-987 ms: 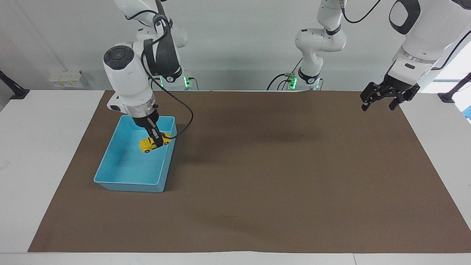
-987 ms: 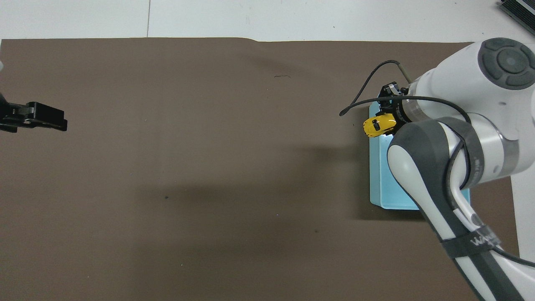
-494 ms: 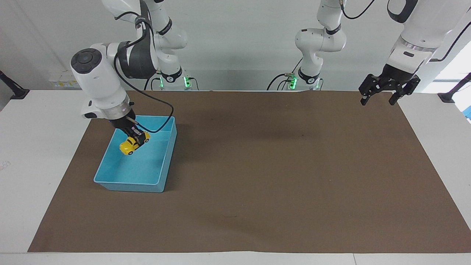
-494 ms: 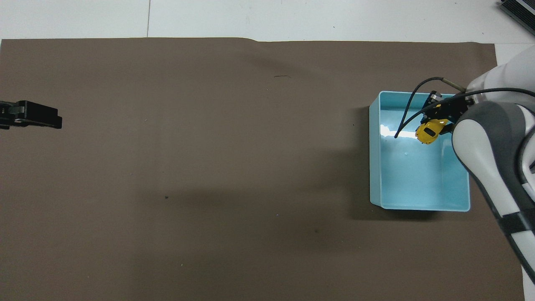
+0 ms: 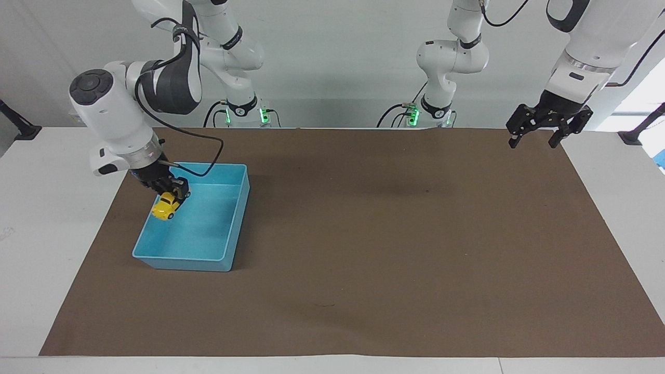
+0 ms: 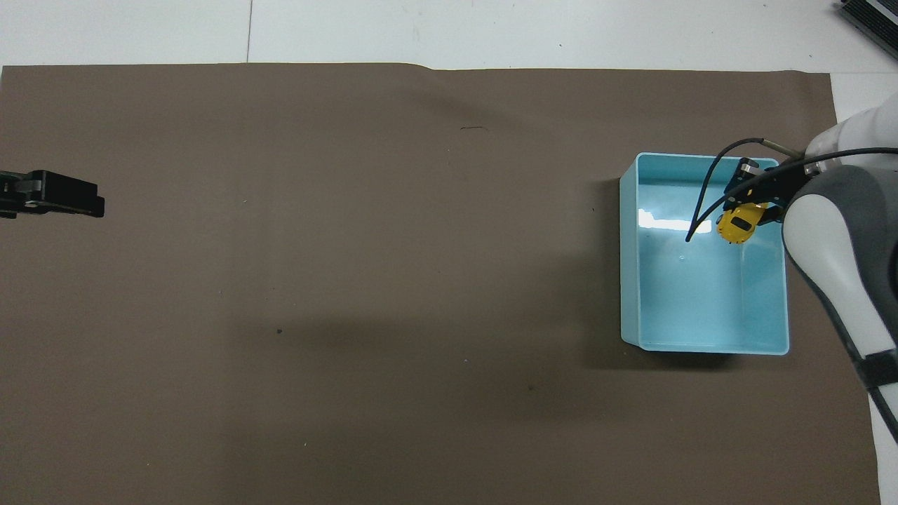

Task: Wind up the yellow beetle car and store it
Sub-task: 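Lower the held car onto the bin floor with the right gripper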

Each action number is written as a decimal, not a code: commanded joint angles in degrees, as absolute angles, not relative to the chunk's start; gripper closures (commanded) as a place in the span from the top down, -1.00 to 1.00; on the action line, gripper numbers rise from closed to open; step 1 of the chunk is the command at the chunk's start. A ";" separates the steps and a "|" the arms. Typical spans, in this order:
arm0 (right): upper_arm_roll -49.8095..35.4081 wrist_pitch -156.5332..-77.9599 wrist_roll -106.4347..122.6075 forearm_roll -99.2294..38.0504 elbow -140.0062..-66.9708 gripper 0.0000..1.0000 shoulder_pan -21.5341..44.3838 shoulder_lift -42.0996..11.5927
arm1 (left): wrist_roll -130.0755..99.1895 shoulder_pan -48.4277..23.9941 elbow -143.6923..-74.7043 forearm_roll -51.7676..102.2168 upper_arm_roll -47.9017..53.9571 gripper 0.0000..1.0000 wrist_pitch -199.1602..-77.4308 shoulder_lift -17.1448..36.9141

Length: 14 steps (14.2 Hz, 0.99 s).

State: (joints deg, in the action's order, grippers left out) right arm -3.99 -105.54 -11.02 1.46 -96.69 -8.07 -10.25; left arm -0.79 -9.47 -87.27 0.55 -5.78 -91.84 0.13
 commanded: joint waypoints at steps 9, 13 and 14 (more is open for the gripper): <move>-4.48 -109.07 5.18 2.37 -105.38 -1.00 -10.20 -5.89 | -0.35 -9.14 -88.33 0.79 -6.59 1.00 -91.49 -1.05; -4.48 -113.19 5.19 2.90 -108.36 -1.00 -10.11 -6.33 | -0.44 -9.05 -88.33 0.79 -6.59 1.00 -91.49 -1.05; -4.48 -114.25 5.10 2.90 -109.24 -1.00 -9.93 -6.50 | -0.44 -9.05 -88.33 0.79 -6.59 1.00 -91.49 -1.05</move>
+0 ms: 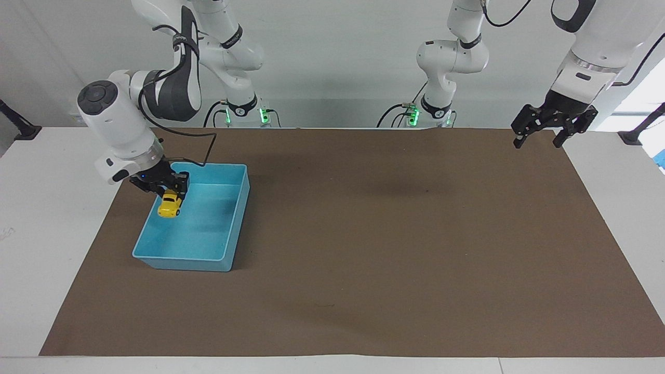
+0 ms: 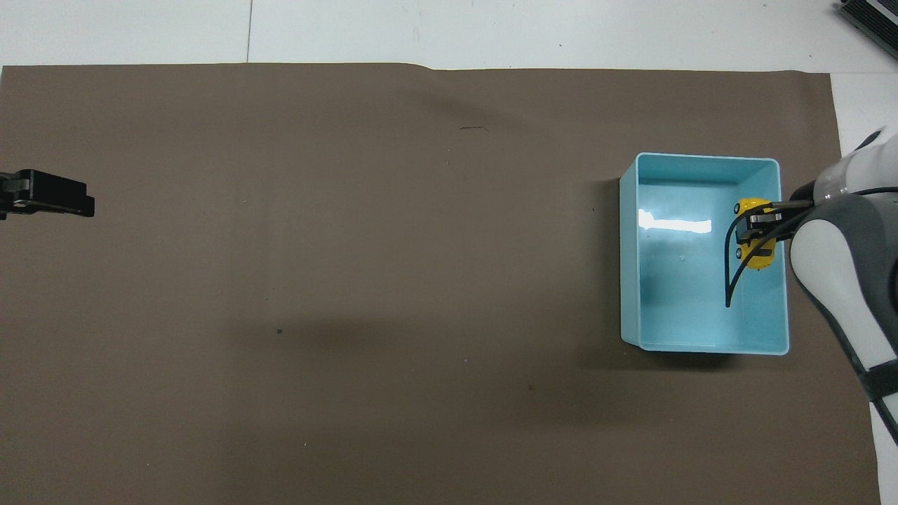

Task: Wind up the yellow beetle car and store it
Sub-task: 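Lower the held car onto the bin floor with the right gripper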

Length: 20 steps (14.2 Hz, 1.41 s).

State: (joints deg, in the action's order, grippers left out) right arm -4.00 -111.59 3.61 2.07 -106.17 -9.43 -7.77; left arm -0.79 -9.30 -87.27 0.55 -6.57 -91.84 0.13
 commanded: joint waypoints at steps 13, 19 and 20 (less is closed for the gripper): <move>-4.57 -122.96 6.42 1.68 -118.48 -1.00 -10.28 -7.55 | -0.44 -9.05 -88.51 0.79 -6.77 1.00 -91.49 -0.97; -4.66 -128.40 5.62 -2.72 -119.09 -1.00 -9.14 -12.74 | -0.44 -8.97 -88.59 0.79 -6.77 1.00 -91.49 -0.97; -4.57 -128.41 5.62 -2.72 -119.09 -1.00 -9.14 -12.74 | -0.44 -8.96 -88.68 0.79 -6.77 1.00 -91.49 -0.97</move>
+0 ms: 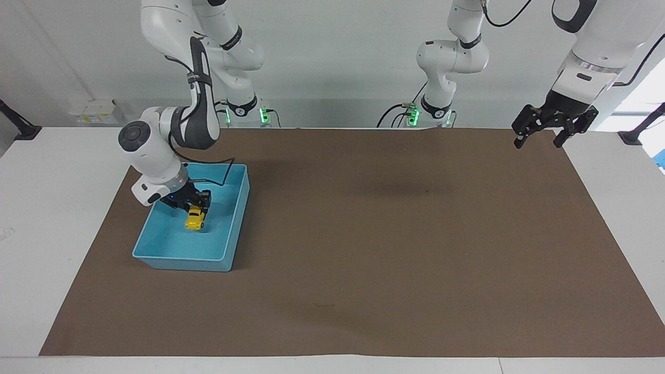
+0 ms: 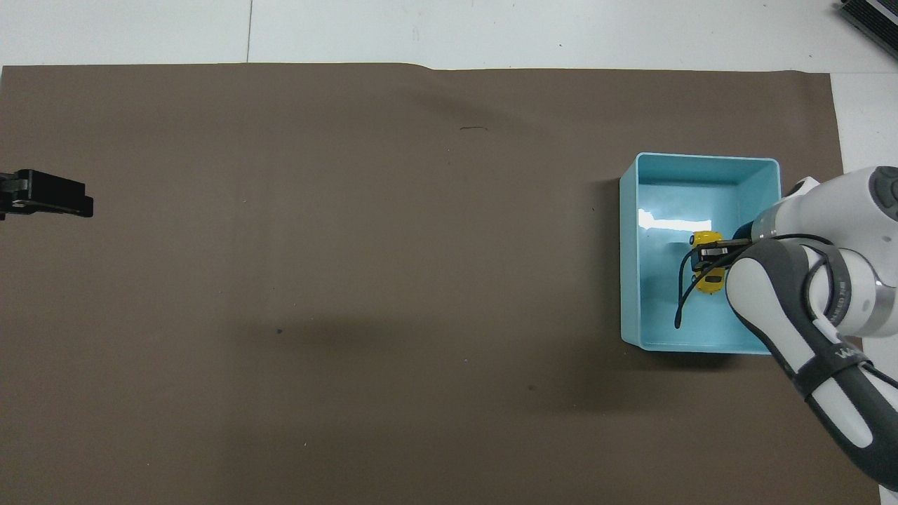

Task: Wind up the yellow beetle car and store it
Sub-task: 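Lower the held car onto the bin floor with the right gripper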

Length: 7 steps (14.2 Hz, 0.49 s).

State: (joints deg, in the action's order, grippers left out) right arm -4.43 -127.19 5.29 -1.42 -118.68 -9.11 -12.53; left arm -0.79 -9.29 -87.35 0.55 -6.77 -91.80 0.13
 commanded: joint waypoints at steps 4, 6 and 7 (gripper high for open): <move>-4.57 -129.81 5.54 -2.72 -120.06 -1.00 -9.14 -12.92 | -0.35 -7.56 -88.68 0.79 -6.68 1.00 -91.49 -0.88; -4.66 -129.90 5.54 -2.72 -120.15 -1.00 -9.14 -12.92 | -0.35 -7.29 -88.68 0.79 -6.68 1.00 -91.49 -0.88; -4.57 -129.99 5.62 -2.64 -120.15 -0.81 -9.14 -12.92 | -0.35 -7.29 -88.68 0.79 -6.68 1.00 -91.49 -0.88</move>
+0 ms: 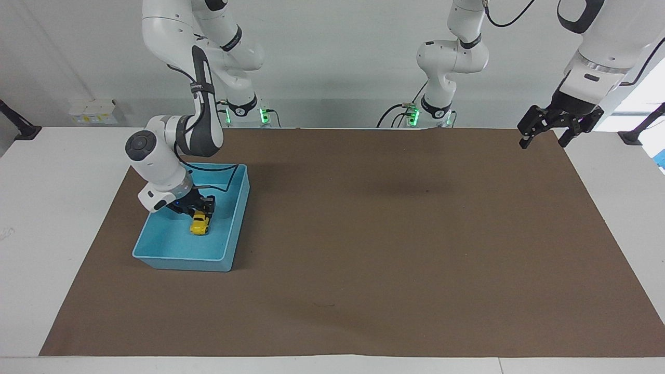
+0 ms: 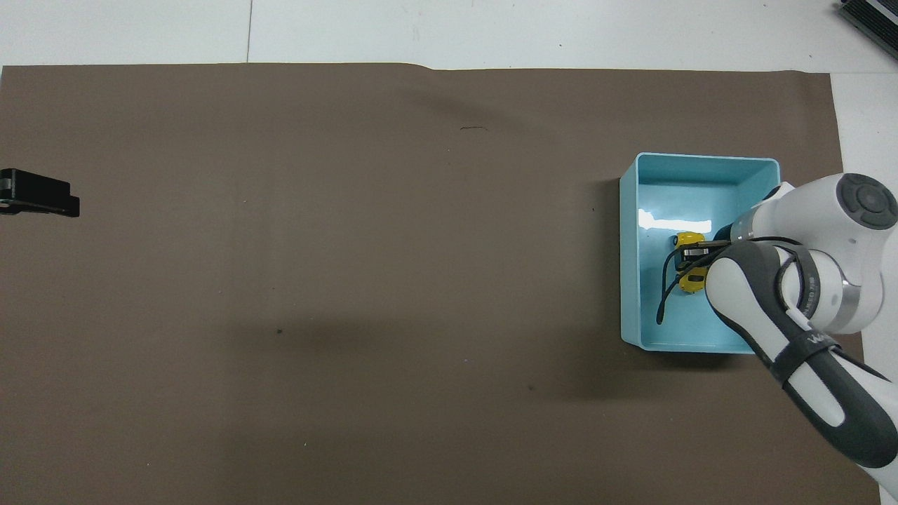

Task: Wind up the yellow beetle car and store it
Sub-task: 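Lower the held car onto the bin floor with the right gripper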

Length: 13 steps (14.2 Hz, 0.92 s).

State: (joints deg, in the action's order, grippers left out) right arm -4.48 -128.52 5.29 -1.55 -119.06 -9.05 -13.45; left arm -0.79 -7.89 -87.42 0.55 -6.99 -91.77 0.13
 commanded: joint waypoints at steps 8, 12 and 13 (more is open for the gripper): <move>-4.66 -127.62 2.99 -1.59 -117.17 1.00 -8.09 -11.69 | 0.00 -5.19 -89.03 0.97 -5.98 1.00 -91.58 -0.79; -4.57 -120.95 3.16 1.05 -110.23 1.00 -8.09 -11.60 | -0.09 -4.31 -89.03 0.97 -5.10 1.00 -91.58 -0.79; -4.57 -120.24 3.16 2.36 -108.91 1.00 -8.09 -11.51 | 0.00 -3.52 -89.03 0.97 -4.05 1.00 -91.58 -0.88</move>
State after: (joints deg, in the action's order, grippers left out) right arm -4.49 -122.90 3.92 0.06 -112.00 -7.98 -11.73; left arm -0.77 -5.97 -87.87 0.55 -6.38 -91.73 0.13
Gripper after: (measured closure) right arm 0.000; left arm 0.000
